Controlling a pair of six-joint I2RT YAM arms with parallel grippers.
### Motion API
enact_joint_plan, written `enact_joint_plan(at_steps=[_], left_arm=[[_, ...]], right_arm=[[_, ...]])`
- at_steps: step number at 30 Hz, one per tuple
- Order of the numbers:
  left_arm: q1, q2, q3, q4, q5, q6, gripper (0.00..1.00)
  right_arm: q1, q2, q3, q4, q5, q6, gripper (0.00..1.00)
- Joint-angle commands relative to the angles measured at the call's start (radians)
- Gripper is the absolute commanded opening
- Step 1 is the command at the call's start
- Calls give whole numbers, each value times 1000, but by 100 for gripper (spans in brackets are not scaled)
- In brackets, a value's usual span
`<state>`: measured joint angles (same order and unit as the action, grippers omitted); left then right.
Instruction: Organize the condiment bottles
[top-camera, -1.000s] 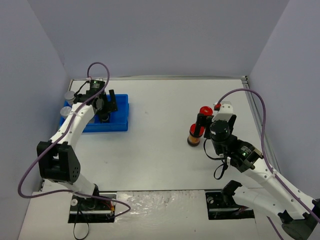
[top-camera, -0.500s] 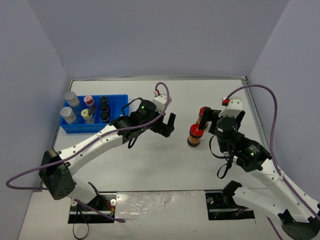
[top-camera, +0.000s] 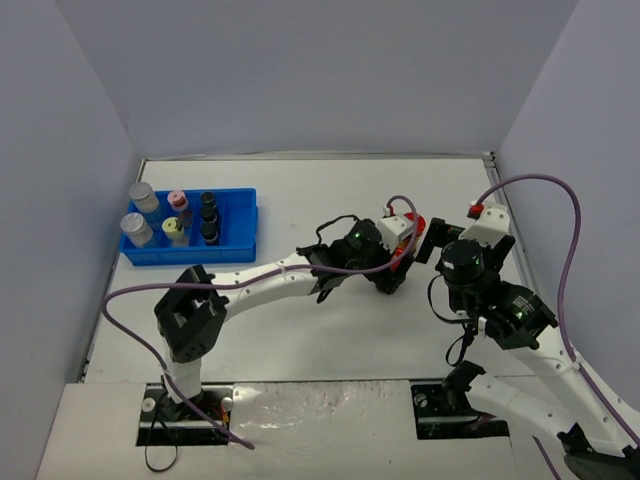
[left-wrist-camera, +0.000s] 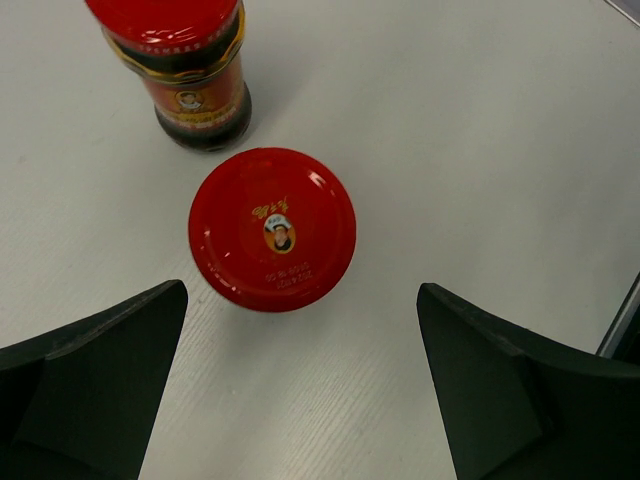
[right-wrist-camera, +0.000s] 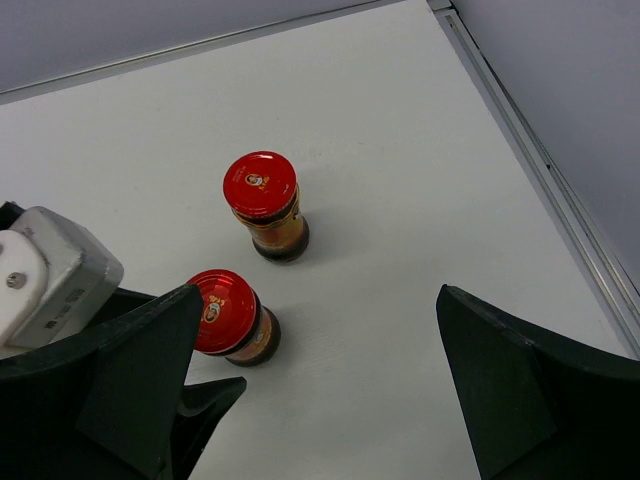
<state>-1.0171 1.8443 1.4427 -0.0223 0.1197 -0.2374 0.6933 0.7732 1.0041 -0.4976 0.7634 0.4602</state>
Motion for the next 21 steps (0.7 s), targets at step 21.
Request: enact_joint_plan(at_steps=[21], left_arm=[[-14,153,127,165,-153,-16,63]], right_arm=[[-6,-60,32,-45,43,64,100]])
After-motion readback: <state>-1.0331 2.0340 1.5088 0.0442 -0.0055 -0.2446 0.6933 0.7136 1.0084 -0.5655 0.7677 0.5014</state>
